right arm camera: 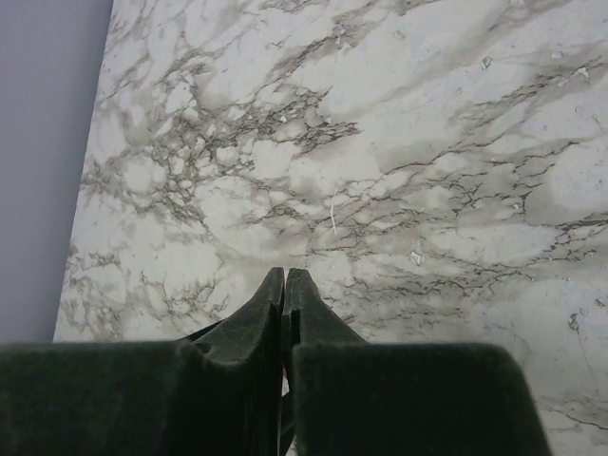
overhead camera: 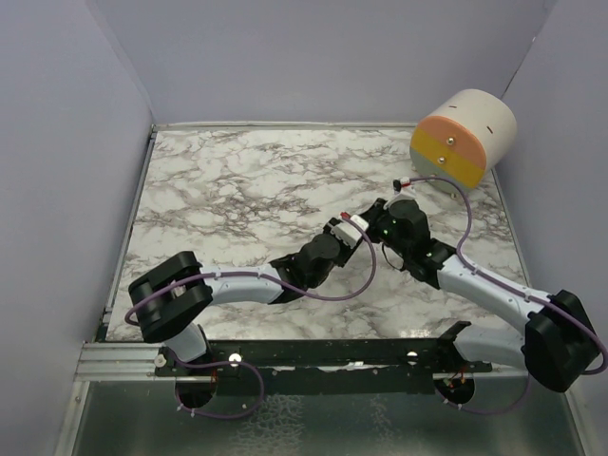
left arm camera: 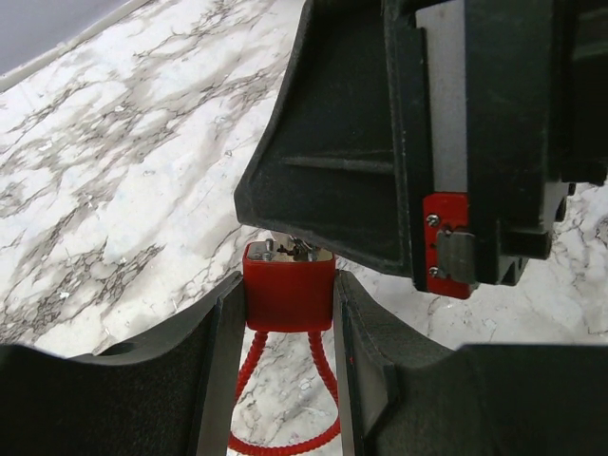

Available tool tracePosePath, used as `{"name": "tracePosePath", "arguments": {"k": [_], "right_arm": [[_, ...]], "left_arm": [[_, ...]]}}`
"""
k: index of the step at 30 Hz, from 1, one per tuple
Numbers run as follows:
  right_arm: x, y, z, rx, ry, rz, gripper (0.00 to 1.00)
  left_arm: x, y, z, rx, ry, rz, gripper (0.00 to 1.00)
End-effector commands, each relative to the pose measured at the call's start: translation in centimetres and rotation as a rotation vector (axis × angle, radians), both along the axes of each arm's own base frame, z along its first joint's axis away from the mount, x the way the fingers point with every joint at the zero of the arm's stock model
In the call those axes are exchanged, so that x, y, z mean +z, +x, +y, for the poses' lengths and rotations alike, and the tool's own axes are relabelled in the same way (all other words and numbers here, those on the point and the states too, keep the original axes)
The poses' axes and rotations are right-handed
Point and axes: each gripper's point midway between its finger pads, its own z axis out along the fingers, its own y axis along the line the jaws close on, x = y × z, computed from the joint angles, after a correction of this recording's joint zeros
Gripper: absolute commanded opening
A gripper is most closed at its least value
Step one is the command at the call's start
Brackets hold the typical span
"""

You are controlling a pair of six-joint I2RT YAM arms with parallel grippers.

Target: Unlock with the key

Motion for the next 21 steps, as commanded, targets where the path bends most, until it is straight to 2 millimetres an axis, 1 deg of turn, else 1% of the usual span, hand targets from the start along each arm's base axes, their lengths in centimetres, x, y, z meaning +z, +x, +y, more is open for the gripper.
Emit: {"name": "tracePosePath", "arguments": {"k": [1,6,12,21], "right_arm": [[-3.5,-1.8,-0.5,-0.014,-0.052,0.171,0.01],[-4.1,-2.0,-0.4,-0.035,-0.044,0.228,0.01],[-4.8,-2.2,-0.2,-0.045,-0.031,0.28,0.01],[-4.5,-2.3,-0.3,-0.057,-0.021,0.282,0.01]], "left_arm": [[4.5,2.4,0.2,0.138,-0.098,-0.07,0.0],[4.1,2.2,-0.1,0.167,-0.04,-0.08,0.0],[3.3,1.9,-0.8,0.204,0.071,-0.119,0.0],[3.2,1.8,-0.9,0.211,0.096,-0.121,0.0]]}}
